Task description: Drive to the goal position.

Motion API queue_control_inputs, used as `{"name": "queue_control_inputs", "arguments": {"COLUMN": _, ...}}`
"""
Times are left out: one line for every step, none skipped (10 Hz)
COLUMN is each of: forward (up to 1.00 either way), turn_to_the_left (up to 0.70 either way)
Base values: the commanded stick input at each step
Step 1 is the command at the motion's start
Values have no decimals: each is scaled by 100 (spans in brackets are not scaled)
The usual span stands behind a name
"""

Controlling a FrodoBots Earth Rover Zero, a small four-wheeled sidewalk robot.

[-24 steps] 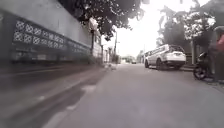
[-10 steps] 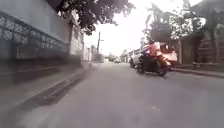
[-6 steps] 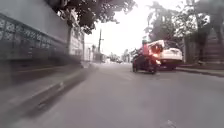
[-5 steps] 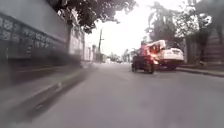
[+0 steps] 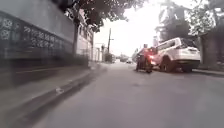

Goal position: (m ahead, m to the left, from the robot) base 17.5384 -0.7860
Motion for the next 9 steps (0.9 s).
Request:
{"name": "queue_control_inputs", "arguments": {"forward": 100, "turn_to_the_left": 0}}
{"name": "queue_control_inputs", "arguments": {"forward": 100, "turn_to_the_left": 0}}
{"name": "queue_control_inputs", "arguments": {"forward": 100, "turn_to_the_left": 0}}
{"name": "queue_control_inputs", "arguments": {"forward": 100, "turn_to_the_left": 0}}
{"name": "queue_control_inputs", "arguments": {"forward": 100, "turn_to_the_left": 0}}
{"name": "queue_control_inputs", "arguments": {"forward": 100, "turn_to_the_left": 0}}
{"name": "queue_control_inputs", "arguments": {"forward": 100, "turn_to_the_left": 0}}
{"name": "queue_control_inputs", "arguments": {"forward": 100, "turn_to_the_left": 0}}
{"name": "queue_control_inputs", "arguments": {"forward": 100, "turn_to_the_left": 0}}
